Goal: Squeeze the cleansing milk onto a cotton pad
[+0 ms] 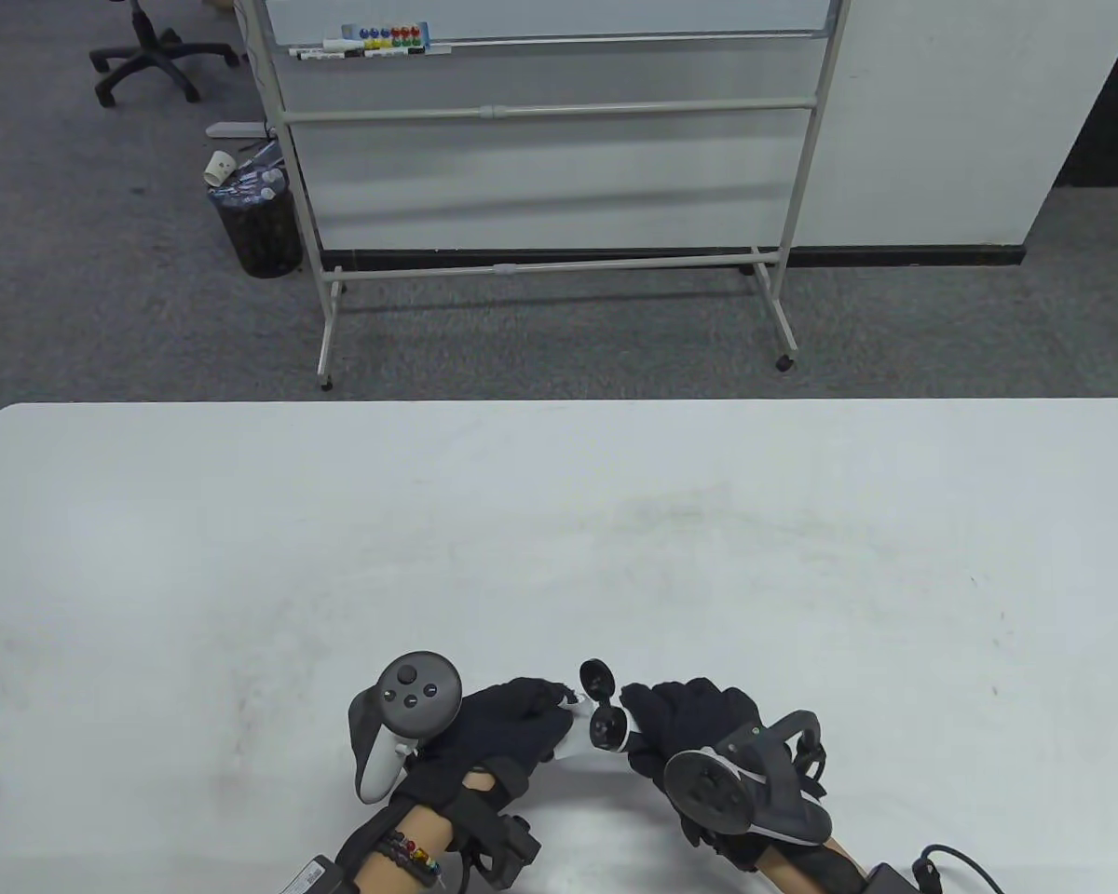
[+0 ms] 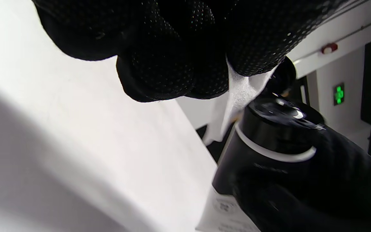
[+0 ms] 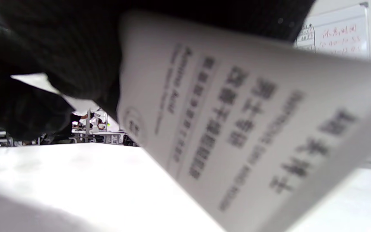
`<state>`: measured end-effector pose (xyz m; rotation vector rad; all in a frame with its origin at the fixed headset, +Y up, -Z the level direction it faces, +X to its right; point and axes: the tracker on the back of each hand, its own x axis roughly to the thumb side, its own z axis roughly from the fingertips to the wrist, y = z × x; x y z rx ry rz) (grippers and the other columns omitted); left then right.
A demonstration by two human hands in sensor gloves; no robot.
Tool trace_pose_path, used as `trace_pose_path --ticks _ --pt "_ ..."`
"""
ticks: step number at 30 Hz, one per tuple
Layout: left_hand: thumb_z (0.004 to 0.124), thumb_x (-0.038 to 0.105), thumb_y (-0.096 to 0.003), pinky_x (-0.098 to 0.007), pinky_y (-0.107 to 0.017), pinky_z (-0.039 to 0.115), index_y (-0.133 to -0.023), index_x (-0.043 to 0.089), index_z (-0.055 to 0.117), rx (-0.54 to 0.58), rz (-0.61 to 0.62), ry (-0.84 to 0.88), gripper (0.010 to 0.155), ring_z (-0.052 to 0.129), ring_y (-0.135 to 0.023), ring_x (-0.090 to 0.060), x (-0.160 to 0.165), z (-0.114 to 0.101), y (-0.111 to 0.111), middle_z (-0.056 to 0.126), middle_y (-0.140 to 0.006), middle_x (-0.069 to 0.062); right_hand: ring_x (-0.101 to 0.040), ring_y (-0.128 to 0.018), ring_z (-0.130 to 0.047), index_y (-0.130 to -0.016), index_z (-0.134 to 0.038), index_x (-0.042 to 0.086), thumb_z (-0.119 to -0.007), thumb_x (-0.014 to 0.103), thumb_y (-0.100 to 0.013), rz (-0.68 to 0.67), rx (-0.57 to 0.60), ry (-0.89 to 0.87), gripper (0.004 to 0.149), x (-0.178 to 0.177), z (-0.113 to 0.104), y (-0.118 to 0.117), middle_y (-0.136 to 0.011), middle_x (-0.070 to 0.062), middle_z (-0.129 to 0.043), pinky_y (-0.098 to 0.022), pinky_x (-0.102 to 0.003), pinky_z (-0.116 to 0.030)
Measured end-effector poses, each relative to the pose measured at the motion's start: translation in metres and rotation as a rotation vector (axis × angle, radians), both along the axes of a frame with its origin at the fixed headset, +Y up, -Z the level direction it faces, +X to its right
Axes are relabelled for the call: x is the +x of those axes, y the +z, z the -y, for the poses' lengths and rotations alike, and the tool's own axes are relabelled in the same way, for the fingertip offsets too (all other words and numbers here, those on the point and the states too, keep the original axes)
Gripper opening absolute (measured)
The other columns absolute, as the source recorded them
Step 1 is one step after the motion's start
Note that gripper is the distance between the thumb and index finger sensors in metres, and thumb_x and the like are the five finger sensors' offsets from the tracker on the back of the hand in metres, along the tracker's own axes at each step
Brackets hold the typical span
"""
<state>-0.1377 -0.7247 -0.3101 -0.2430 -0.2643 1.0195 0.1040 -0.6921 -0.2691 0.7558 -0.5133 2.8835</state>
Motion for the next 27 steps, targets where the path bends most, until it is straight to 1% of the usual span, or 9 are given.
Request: trace_pose_path --ticks 2,5,8,14,20,22,25,26,27 --pt "0.083 0.041 -0.0468 -0.037 -0.042 0.090 -0.084 0.025 0.086 0.031 0.005 -0.003 0.040 0.106 -0.056 -0.016 0.003 0.001 0.001 0.101 -0.067 0.001 -0.019 -0.054 -0.100 -0.091 -0.080 0.020 -0.090 0.045 -0.033 -0.002 0.012 0.032 0.064 -0.002 0.001 0.001 -0.075 -0.003 -0.093 -0.040 -0.037 -0.083" --pt "0.083 0.041 -0.0469 -0.036 -0.042 0.090 -0.084 0.026 0.086 0.038 0.016 -0.007 0.040 0.106 -0.056 -0.016 0.007 0.003 0.002 0.101 -0.068 0.001 -0.019 -0.054 -0.100 -0.090 -0.082 0.020 -0.091 0.045 -0.033 -0.004 0.010 0.052 0.063 -0.005 0.003 0.002 -0.074 -0.002 -0.094 -0.040 -0.037 -0.083" --pt "0.083 0.040 -0.0470 -0.037 -0.042 0.090 -0.084 0.025 0.087 0.038 0.018 0.013 0.040 0.105 -0.056 -0.017 0.009 0.004 0.002 0.101 -0.068 0.000 -0.019 -0.053 -0.100 -0.089 -0.082 0.020 -0.091 0.045 -0.033 -0.002 -0.003 0.048 0.062 -0.004 0.004 0.000 -0.073 -0.002 -0.095 -0.040 -0.037 -0.084" --pt "0.083 0.038 -0.0470 -0.038 -0.043 0.090 -0.084 0.027 0.087 0.087 0.028 0.002 0.039 0.105 -0.059 -0.019 0.012 0.001 0.004 0.101 -0.070 0.000 -0.019 -0.052 -0.101 -0.088 -0.084 0.019 -0.092 0.044 -0.032 -0.003 -0.022 0.062 0.061 -0.004 0.004 0.000 -0.072 -0.002 -0.095 -0.040 -0.037 -0.084" --pt "0.084 0.036 -0.0464 -0.040 -0.043 0.090 -0.084 0.028 0.088 0.239 0.047 -0.103 0.039 0.105 -0.061 -0.021 0.017 -0.009 0.010 0.101 -0.072 -0.001 -0.019 -0.052 -0.101 -0.088 -0.084 0.019 -0.092 0.045 -0.032 0.009 -0.047 0.037 0.061 -0.001 0.003 -0.002 -0.072 -0.002 -0.095 -0.040 -0.037 -0.084" --pt "0.084 0.035 -0.0462 -0.040 -0.044 0.089 -0.084 0.028 0.088 0.272 0.055 -0.132 0.039 0.104 -0.062 -0.021 0.018 -0.012 0.012 0.101 -0.073 -0.002 -0.018 -0.052 -0.101 -0.088 -0.084 0.019 -0.092 0.045 -0.033 0.013 -0.050 0.039 0.061 0.000 0.003 -0.002 -0.072 -0.002 -0.096 -0.040 -0.037 -0.084" --pt "0.085 0.035 -0.0457 -0.041 -0.044 0.089 -0.084 0.027 0.088 0.366 0.063 -0.166 0.039 0.104 -0.063 -0.022 0.020 -0.016 0.016 0.101 -0.073 -0.002 -0.018 -0.051 -0.102 -0.087 -0.084 0.019 -0.092 0.045 -0.033 0.021 -0.085 -0.003 0.061 0.002 0.003 -0.004 -0.071 -0.002 -0.096 -0.040 -0.037 -0.084" --pt "0.086 0.035 -0.0453 -0.041 -0.044 0.089 -0.084 0.027 0.089 0.443 0.065 -0.178 0.039 0.104 -0.063 -0.022 0.022 -0.019 0.018 0.101 -0.073 -0.002 -0.018 -0.051 -0.102 -0.087 -0.084 0.018 -0.092 0.045 -0.033 0.024 -0.096 -0.022 0.061 0.003 0.002 -0.004 -0.071 -0.002 -0.096 -0.040 -0.036 -0.084" --pt "0.086 0.035 -0.0449 -0.041 -0.045 0.089 -0.084 0.027 0.089 0.477 0.076 -0.194 0.039 0.104 -0.063 -0.022 0.023 -0.021 0.018 0.101 -0.073 -0.002 -0.018 -0.051 -0.102 -0.087 -0.084 0.019 -0.091 0.045 -0.033 0.025 -0.104 -0.032 0.061 0.004 0.002 -0.005 -0.071 -0.002 -0.096 -0.040 -0.036 -0.084"
